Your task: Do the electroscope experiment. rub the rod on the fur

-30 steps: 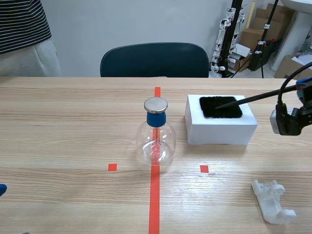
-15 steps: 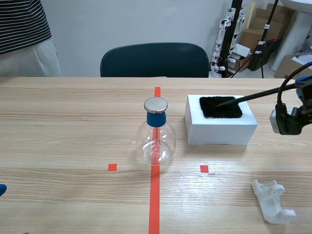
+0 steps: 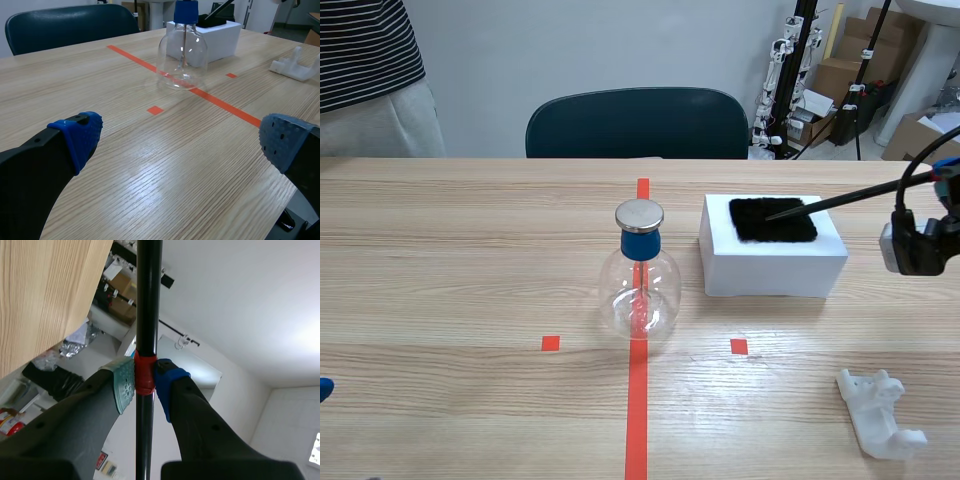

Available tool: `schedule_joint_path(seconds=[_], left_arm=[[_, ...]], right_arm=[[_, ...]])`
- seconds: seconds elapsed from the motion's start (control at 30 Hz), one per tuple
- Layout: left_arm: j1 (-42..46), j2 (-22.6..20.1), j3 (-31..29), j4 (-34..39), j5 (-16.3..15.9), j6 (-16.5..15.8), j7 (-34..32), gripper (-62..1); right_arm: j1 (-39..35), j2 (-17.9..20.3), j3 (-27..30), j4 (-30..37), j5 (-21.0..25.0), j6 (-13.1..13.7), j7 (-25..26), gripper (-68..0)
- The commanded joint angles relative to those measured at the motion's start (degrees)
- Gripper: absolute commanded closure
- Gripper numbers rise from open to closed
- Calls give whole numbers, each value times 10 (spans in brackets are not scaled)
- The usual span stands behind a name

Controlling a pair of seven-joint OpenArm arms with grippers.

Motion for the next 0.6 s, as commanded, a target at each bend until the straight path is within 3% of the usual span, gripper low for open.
schedule_joint_path(seconds=[0.0, 0.27, 0.33, 0.5, 0.57], left_arm=[[3, -2, -1, 7, -7, 0, -29, -623], [3, -2, -1, 7, -7, 0, -29, -623], [3, -2, -1, 7, -7, 0, -29, -623], [3, -2, -1, 7, -7, 0, -29, -623], [3, -2, -1, 7, -7, 0, -29, -623]], right_arm=[[8, -11, 3, 11, -8, 1, 7, 0], [8, 15, 3, 10, 14, 3, -75, 0], [8, 20, 3, 10, 14, 5, -70, 0], [8, 0, 3, 10, -2, 5, -2, 0], [8, -8, 3, 10, -7, 5, -2, 0]])
